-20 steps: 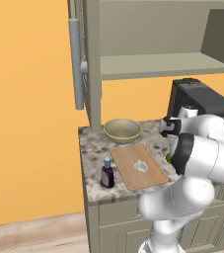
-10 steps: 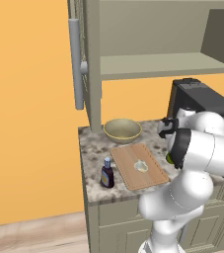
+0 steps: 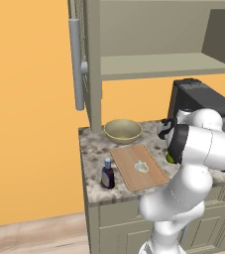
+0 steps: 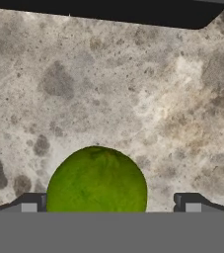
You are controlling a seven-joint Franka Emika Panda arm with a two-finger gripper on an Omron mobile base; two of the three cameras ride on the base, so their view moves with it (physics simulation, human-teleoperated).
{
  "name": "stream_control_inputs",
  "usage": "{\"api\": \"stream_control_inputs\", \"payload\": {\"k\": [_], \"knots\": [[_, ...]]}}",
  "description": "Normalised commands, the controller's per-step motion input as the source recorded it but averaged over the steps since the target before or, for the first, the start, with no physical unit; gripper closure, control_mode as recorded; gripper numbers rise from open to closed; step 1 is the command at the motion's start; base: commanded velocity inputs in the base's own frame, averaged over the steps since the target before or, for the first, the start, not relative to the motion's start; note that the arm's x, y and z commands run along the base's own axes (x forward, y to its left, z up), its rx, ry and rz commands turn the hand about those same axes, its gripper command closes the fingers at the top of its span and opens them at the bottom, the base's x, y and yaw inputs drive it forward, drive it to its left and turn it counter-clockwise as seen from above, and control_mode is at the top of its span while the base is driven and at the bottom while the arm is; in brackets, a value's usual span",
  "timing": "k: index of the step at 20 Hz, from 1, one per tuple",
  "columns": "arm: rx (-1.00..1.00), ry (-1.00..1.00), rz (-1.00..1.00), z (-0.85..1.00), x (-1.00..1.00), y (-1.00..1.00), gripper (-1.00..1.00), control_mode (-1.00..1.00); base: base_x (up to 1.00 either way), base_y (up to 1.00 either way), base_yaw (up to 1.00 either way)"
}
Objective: Open the cabinet. Place the bowl and condiment on the counter. Then place the lime and garlic on the cutting board.
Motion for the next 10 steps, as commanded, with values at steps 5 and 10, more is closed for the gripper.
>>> {"api": "stream_control_inputs", "payload": {"k": [5,10], "knots": [[0.00,0.00,0.00,-0.19,0.04,0.00,-1.00,-1.00,0.00,0.00,0.00],[0.00,0.00,0.00,-0.16,0.00,0.00,-1.00,-1.00,0.00,0.00,0.00]]}}
